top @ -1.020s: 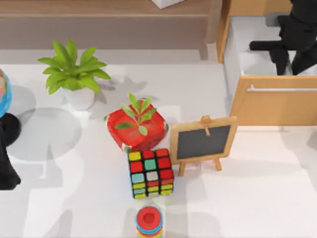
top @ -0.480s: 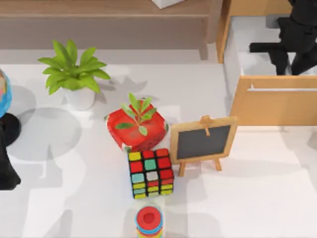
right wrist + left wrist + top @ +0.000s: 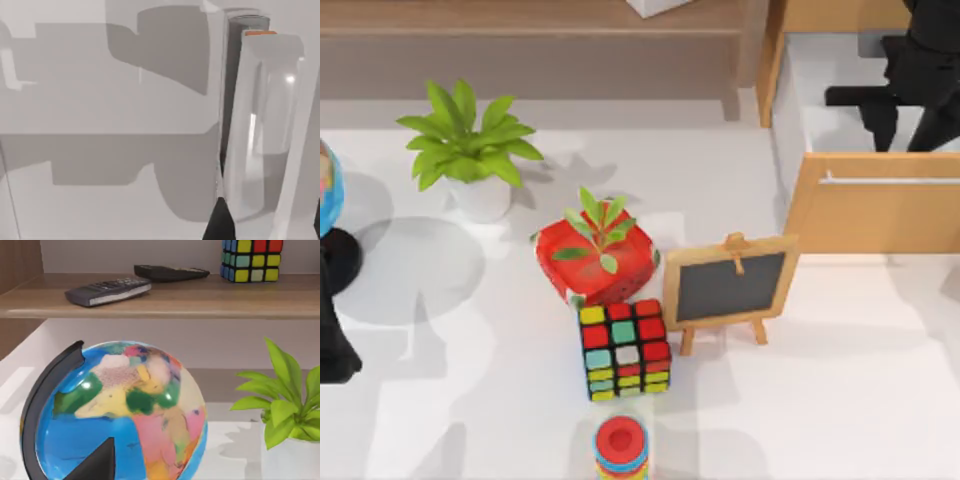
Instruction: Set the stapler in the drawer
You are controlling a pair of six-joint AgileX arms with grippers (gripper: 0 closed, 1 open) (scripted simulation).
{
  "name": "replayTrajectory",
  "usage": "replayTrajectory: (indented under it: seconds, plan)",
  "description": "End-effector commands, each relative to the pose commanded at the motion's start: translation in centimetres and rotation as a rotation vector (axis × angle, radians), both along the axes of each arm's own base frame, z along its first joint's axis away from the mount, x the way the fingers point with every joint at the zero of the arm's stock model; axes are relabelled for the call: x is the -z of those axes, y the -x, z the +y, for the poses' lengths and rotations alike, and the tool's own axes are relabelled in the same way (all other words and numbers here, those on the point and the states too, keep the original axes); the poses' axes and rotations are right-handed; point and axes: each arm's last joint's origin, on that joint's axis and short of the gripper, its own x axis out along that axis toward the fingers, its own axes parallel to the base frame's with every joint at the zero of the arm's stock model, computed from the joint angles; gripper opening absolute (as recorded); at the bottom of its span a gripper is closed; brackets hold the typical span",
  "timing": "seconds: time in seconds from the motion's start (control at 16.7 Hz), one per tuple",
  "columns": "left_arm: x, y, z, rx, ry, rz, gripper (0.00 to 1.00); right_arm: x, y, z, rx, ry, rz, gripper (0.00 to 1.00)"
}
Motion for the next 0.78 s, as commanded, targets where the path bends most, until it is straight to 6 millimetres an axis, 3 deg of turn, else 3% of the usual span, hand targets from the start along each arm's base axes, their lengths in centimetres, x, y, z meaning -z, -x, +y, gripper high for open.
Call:
replayTrajectory:
  seconds: [0.3, 0.78]
  plan:
    - [0.00, 0.00, 0.00, 0.000, 0.000, 0.000, 1.00, 0.00, 0.00, 0.00, 0.000, 0.000, 0.000, 0.98]
    - [0.00, 0.00, 0.00, 0.000, 0.000, 0.000, 1.00, 0.00, 0.00, 0.00, 0.000, 0.000, 0.000, 1.00]
